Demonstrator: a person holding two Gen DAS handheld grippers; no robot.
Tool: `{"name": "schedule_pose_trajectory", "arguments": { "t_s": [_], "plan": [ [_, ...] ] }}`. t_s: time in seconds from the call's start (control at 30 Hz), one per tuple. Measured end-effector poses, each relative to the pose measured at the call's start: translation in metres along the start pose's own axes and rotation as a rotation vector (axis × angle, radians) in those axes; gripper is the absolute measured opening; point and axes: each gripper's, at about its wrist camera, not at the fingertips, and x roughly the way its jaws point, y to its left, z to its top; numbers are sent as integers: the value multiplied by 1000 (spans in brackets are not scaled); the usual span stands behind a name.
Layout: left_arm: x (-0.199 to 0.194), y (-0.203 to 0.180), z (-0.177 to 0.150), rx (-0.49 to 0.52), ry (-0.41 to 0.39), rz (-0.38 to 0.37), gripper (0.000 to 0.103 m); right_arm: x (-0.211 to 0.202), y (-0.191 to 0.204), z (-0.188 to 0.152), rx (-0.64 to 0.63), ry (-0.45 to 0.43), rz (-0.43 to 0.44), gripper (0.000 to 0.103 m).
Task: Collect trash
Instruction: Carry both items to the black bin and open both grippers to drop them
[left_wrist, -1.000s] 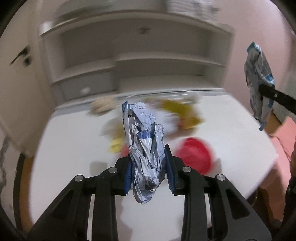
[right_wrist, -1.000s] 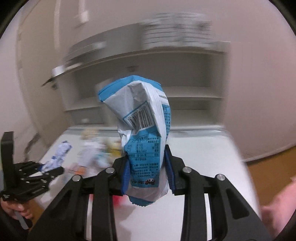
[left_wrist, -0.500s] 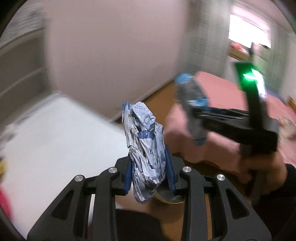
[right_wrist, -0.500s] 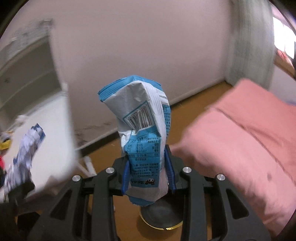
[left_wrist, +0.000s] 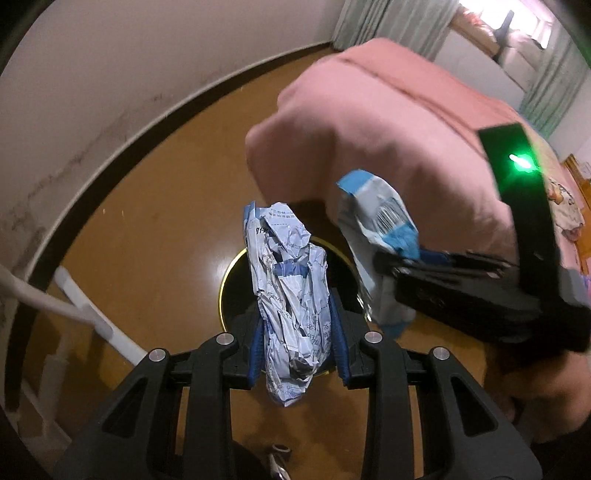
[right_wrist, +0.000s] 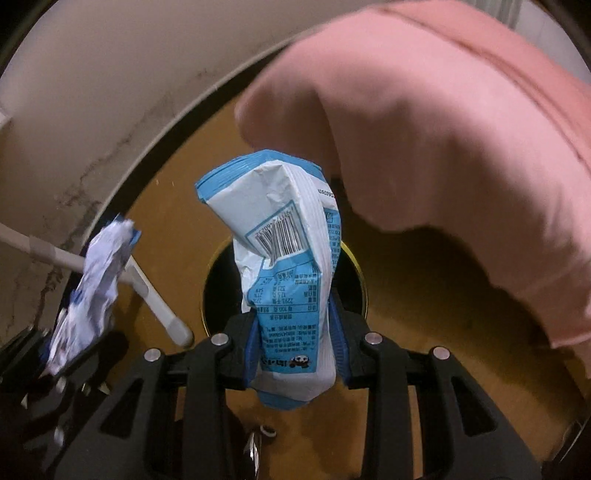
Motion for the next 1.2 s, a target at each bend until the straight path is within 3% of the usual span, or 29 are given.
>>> {"name": "schedule_pose_trajectory", "arguments": {
  "t_s": [0.13,0.4,0.47,0.53,0.97,1.0,1.03,1.07,1.2],
  "plan": [
    [22,8,-4,-36,52,-12,30,15,-3,-6,19,39,13,33],
    [26,-3,-10,-70,59,-21,30,18,-6,-9,37,61,48,36],
    [29,-4,-8,-65,59,-21,30,18,-8,-9,44,58,56,44],
    [28,-4,-9,-61,56,-24,30,16,-7,-7,60,50,68,71],
    [33,-9,-10,-41,54,-38,31,8,-13,0,145,17,64,73],
    [33,-9,-9,-39,51,-38,34,7,-14,0,152,15,64,73],
    [33,-10,-9,-36,45,-37,49,5,-16,0,156,12,63,73],
    [32,-11,-9,-35,37,-32,71,4,-17,0,161,8,60,73],
    [27,-14,-8,-28,1,-31,76,-2,-20,0,177,-2,61,73]
  ]
}}
